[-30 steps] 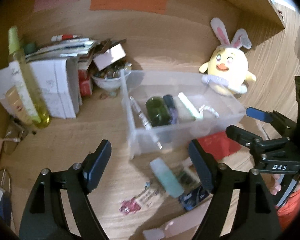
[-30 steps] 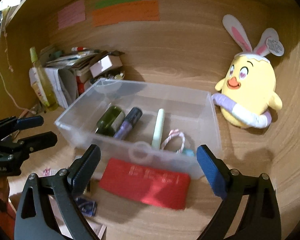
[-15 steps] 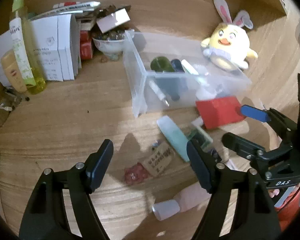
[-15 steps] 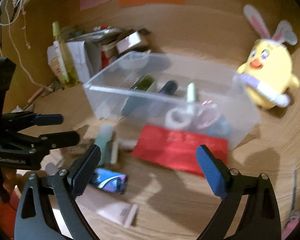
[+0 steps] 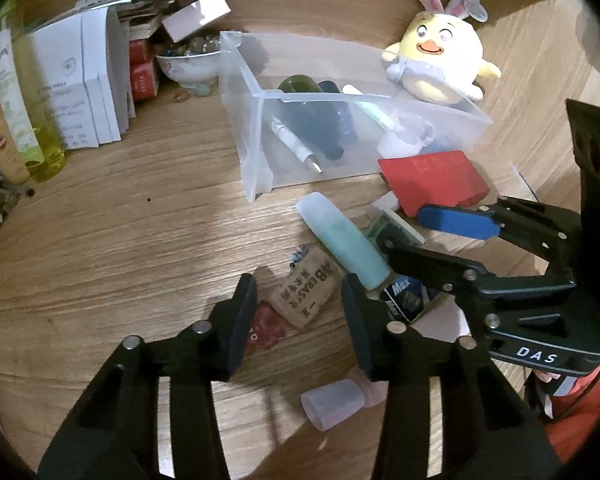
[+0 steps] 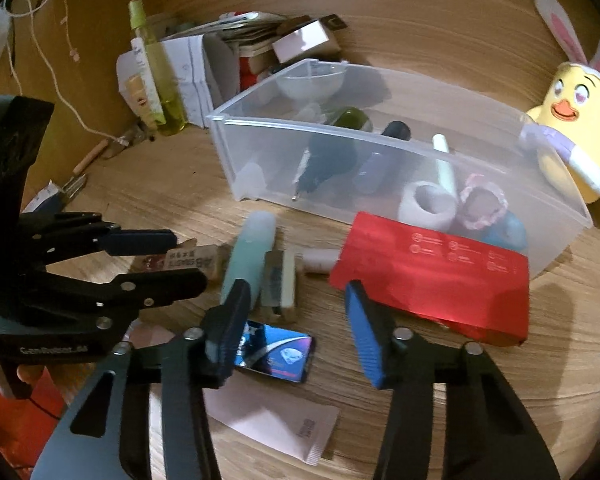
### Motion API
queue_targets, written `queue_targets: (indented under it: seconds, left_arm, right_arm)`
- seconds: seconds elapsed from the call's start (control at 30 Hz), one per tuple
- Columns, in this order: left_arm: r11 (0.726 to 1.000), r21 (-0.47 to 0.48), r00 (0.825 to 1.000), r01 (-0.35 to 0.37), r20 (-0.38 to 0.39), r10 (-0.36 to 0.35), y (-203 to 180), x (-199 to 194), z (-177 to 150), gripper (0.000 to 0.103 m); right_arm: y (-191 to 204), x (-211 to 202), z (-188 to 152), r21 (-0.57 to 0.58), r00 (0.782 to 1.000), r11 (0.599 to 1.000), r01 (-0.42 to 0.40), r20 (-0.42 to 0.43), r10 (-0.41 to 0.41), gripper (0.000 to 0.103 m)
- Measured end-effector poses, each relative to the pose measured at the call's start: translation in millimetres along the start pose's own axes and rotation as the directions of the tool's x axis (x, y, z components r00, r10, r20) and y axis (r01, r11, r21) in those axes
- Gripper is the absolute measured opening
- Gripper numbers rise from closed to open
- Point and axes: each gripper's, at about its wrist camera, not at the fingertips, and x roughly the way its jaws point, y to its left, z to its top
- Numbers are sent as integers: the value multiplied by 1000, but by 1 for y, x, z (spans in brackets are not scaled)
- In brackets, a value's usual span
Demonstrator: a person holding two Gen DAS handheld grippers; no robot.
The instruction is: Organize objects
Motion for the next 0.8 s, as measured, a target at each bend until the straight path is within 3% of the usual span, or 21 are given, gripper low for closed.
queue_targets:
  seconds: [0.17, 0.27, 0.8]
  left_arm:
    - [999, 37, 1000, -14, 3, 14, -5, 0, -1, 40]
    - [998, 52, 1000, -20, 6, 19, -9, 0, -1, 34]
    - [1000, 12, 998, -19, 65, 18, -4, -14, 4, 28]
  right_arm:
    - [4, 8, 2, -7, 1000, 1000, -10, -20, 10, 25]
    - [4, 11, 2, -5, 1000, 1000, -16, -27, 16, 15]
    - [-12, -18, 6, 44, 998, 999, -15, 54, 13, 15]
